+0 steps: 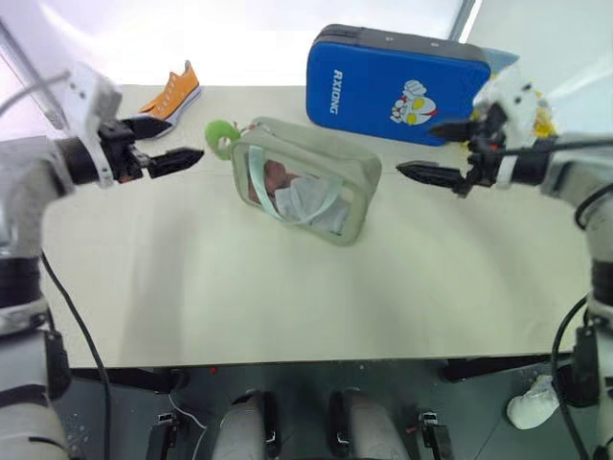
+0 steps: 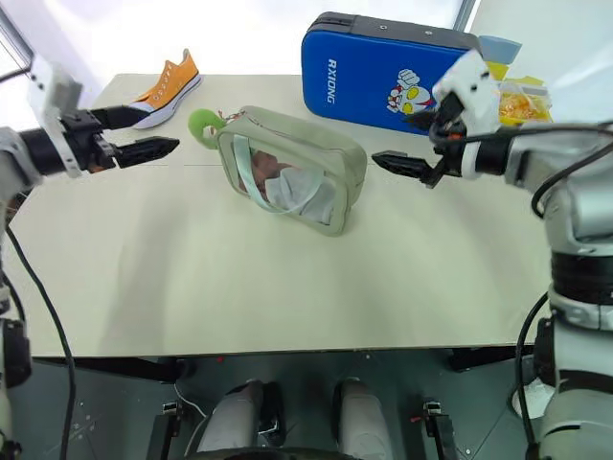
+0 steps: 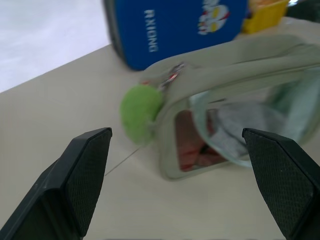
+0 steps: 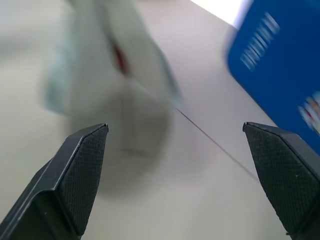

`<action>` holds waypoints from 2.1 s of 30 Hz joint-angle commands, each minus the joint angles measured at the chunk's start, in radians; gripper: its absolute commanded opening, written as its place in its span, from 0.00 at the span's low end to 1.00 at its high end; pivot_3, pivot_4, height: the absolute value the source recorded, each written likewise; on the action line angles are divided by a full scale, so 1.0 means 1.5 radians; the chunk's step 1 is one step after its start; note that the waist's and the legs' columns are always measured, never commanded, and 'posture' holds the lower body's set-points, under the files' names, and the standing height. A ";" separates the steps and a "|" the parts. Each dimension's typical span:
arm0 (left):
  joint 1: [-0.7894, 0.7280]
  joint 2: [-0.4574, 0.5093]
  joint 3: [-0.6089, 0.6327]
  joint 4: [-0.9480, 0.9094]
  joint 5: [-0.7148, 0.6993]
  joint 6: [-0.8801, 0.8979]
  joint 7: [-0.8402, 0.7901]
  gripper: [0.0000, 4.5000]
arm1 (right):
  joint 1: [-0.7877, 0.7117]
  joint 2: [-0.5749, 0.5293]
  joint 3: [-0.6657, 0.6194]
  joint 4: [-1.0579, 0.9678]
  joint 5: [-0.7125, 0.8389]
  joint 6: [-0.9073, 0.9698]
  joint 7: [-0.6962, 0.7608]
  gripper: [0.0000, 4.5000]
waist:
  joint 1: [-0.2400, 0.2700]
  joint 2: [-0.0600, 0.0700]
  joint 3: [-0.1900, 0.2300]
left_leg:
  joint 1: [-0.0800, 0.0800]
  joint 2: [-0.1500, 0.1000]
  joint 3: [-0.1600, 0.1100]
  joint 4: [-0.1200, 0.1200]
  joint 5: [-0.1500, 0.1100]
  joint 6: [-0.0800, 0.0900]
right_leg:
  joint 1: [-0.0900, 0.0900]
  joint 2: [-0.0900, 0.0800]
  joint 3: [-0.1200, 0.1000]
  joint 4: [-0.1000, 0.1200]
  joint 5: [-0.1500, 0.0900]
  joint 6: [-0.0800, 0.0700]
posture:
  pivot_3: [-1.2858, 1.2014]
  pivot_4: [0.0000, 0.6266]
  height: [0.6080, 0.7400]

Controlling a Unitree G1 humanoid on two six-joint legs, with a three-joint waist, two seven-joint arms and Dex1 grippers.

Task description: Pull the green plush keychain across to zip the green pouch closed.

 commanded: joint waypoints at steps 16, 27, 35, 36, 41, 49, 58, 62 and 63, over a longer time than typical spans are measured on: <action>-0.020 0.002 -0.026 -0.087 -0.043 0.039 -0.058 0.99 | -0.108 0.152 0.109 0.001 -0.031 -0.002 -0.101 1.00 | 0.000 0.000 0.000 | -0.010 0.000 0.000 0.004 0.000 0.001 | -0.009 0.000 0.000 0.002 0.000 0.001 | 0.52 0.24 1.00; 0.042 -0.023 -0.004 -0.207 -0.074 0.078 0.022 1.00 | -0.111 0.214 0.242 0.114 -0.185 -0.149 -0.103 0.81 | 0.003 -0.001 0.000 | -0.011 -0.001 0.000 0.004 0.000 0.000 | -0.009 -0.001 0.000 0.002 0.001 0.001 | 0.52 0.24 1.00; 0.064 -0.016 0.017 -0.231 -0.088 0.090 0.059 1.00 | -0.108 0.216 0.253 0.135 -0.233 -0.257 -0.051 0.01 | 0.001 -0.001 0.000 | -0.010 -0.001 -0.001 0.004 0.000 0.000 | -0.009 0.000 0.000 0.003 0.001 0.001 | 0.52 0.24 1.00; 0.063 -0.010 0.020 -0.226 -0.085 0.086 0.059 1.00 | -0.108 0.216 0.246 0.143 -0.235 -0.303 -0.038 0.01 | 0.000 -0.001 0.000 | -0.010 -0.001 -0.001 0.004 0.000 0.000 | -0.009 0.000 0.000 0.003 0.001 0.001 | 0.52 0.24 1.00; 0.059 0.027 0.039 -0.194 -0.081 0.077 0.056 1.00 | -0.111 0.183 0.211 0.186 -0.227 -0.436 0.042 0.01 | 0.001 0.000 0.000 | -0.010 -0.001 0.000 0.004 0.000 0.000 | -0.009 0.000 0.000 0.003 0.001 0.001 | 0.52 0.24 1.00; 0.086 0.015 0.043 -0.232 -0.099 0.083 0.077 1.00 | -0.015 0.169 0.209 0.130 -0.207 -0.461 0.117 0.01 | 0.003 -0.001 0.000 | -0.009 -0.001 -0.001 0.004 0.000 0.000 | -0.007 0.000 0.000 0.002 0.001 0.001 | 0.52 0.24 1.00; 0.119 0.051 0.072 -0.200 -0.090 0.068 0.072 1.00 | -0.007 0.094 0.134 0.001 -0.140 -0.287 0.132 0.59 | 0.003 -0.001 0.000 | -0.009 0.000 -0.001 0.004 0.001 -0.001 | -0.008 0.000 0.000 0.003 0.001 0.001 | 0.52 0.24 1.00; 0.150 0.079 0.081 -0.135 -0.061 0.021 0.057 1.00 | 0.037 0.046 0.098 -0.046 -0.125 -0.237 0.120 0.59 | 0.005 -0.001 -0.001 | -0.009 0.000 -0.001 0.004 0.001 -0.001 | -0.008 0.000 0.000 0.003 0.000 0.001 | 0.52 0.24 1.00; 0.147 0.078 0.078 -0.119 -0.057 0.013 0.056 1.00 | 0.048 0.043 0.097 -0.053 -0.124 -0.233 0.114 0.59 | 0.005 -0.001 -0.001 | -0.009 0.000 -0.001 0.004 0.001 -0.001 | -0.008 0.000 -0.001 0.003 0.000 0.001 | 0.52 0.24 1.00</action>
